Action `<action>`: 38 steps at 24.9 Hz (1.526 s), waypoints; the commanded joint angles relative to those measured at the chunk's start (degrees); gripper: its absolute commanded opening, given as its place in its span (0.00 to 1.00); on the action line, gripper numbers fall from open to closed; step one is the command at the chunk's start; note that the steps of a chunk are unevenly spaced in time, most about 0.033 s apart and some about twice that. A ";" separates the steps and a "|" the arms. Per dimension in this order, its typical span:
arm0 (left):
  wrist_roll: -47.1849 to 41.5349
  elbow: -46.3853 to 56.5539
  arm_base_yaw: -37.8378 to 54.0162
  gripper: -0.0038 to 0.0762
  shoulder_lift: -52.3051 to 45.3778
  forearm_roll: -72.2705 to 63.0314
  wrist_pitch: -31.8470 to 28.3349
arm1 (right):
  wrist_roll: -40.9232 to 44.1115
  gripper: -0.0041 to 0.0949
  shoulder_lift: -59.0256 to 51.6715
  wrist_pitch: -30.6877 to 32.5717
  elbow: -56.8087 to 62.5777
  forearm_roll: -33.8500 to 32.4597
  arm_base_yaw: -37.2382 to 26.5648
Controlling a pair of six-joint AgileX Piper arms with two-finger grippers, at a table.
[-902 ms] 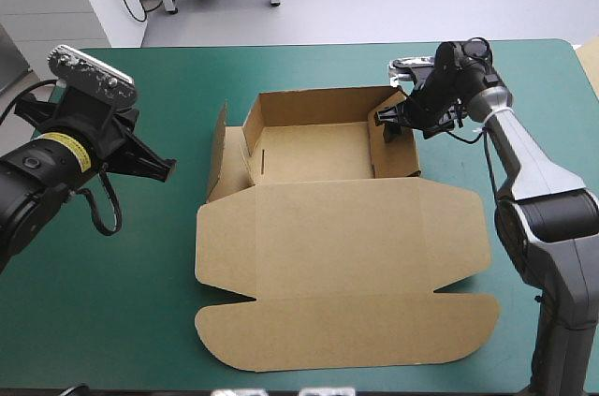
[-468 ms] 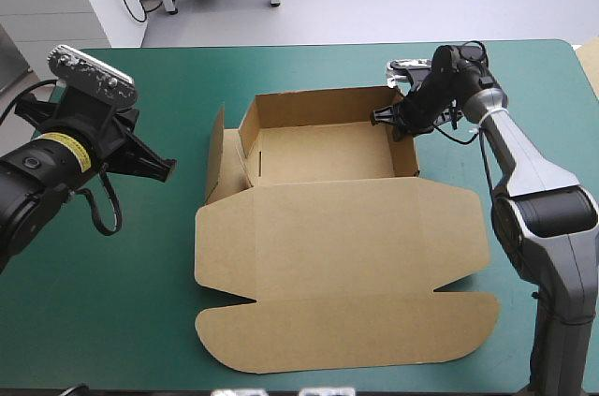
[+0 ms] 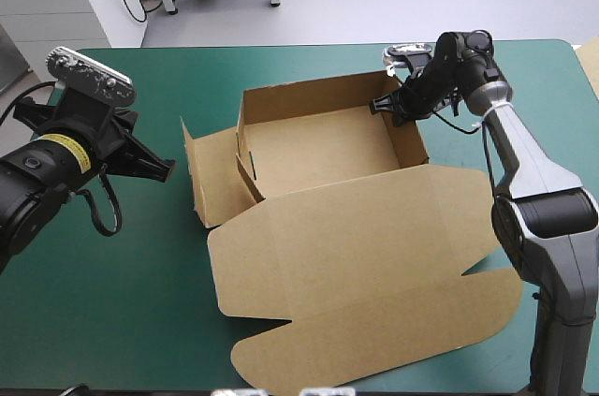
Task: Fold the box
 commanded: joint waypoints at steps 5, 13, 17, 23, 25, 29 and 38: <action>-9.54 -1.75 -0.01 0.06 -1.06 11.87 4.79 | -5.49 0.02 -10.35 0.80 -4.21 11.91 -6.01; -9.26 -1.75 -0.01 0.07 -0.92 11.93 3.63 | -9.71 0.02 -19.48 0.80 -3.99 15.23 -13.71; -9.26 -1.75 3.04 0.07 -0.92 11.41 0.80 | -10.70 0.02 -23.44 0.80 -2.75 16.15 -16.54; 3.71 -1.75 18.56 0.07 0.77 -4.70 -6.25 | -12.04 0.02 -26.91 0.80 -0.63 17.63 -17.14; 11.22 -1.75 27.83 0.07 2.38 -16.26 -7.83 | -12.32 0.02 -27.09 0.80 -0.63 20.00 -17.14; 31.16 0.55 44.22 0.07 5.61 -48.49 -7.62 | -12.47 0.02 -27.09 0.80 -0.63 20.87 -17.14; 51.52 13.51 56.92 0.07 15.40 -82.24 -4.72 | -12.47 0.02 -27.09 0.80 -0.63 21.45 -17.14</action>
